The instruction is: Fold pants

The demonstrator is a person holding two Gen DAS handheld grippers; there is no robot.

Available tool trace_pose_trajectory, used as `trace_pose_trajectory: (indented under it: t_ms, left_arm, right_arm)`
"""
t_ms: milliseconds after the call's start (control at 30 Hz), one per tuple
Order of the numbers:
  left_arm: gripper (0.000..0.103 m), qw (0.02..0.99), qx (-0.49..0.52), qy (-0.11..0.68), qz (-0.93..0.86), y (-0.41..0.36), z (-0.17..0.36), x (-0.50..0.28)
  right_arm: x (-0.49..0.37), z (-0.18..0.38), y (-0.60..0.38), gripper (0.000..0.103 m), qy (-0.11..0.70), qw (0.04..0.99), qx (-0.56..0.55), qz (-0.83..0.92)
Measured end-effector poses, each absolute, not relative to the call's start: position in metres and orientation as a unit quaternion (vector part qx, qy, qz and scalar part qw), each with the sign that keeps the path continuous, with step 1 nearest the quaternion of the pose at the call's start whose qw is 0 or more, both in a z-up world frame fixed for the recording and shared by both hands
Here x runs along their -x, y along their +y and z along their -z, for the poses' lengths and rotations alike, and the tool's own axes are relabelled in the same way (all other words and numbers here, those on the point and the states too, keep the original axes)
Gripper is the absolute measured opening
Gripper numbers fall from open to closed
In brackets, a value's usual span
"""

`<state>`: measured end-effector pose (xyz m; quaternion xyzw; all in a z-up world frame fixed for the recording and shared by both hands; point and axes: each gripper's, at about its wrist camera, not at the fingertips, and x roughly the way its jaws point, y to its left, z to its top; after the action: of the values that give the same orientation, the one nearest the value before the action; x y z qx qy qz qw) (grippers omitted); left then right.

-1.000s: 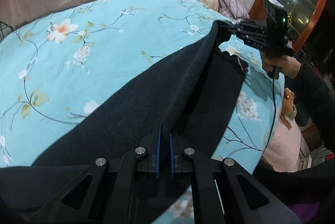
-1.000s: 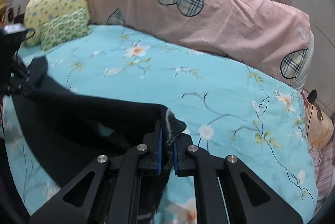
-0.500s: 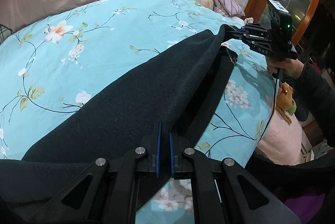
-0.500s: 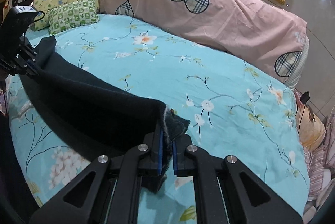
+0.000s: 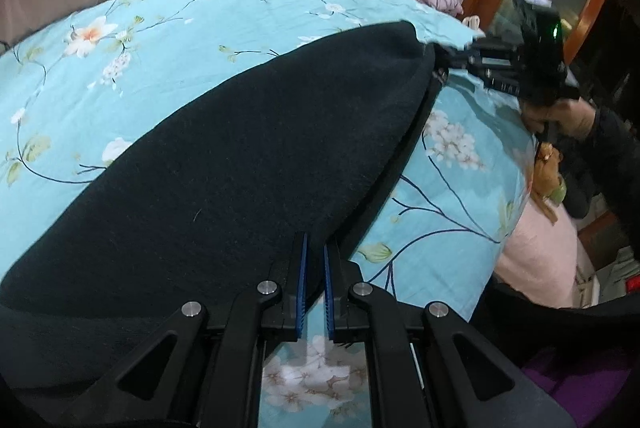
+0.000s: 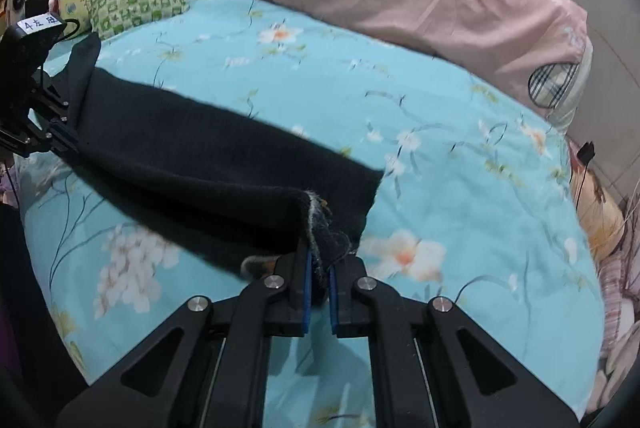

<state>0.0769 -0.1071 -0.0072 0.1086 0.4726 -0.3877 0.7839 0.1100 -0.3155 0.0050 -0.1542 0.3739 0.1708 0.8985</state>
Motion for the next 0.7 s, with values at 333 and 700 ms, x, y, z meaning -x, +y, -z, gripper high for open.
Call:
trace_pose_trajectory:
  t_ms: [333,700]
  left_arm:
    - [0.019,0.783,-0.073,0.480,0.388,-0.091,0.006,-0.077]
    - [0.041,0.811,0.001,0.475,0.340,-0.037,-0.006,-0.071]
  right_arm:
    - [-0.090,-0.015,-0.320,0.046,0.396,0.899,0.130,-0.134]
    - [-0.076,-0.048,-0.262,0.058,0.349,0.915,0.071,-0.189]
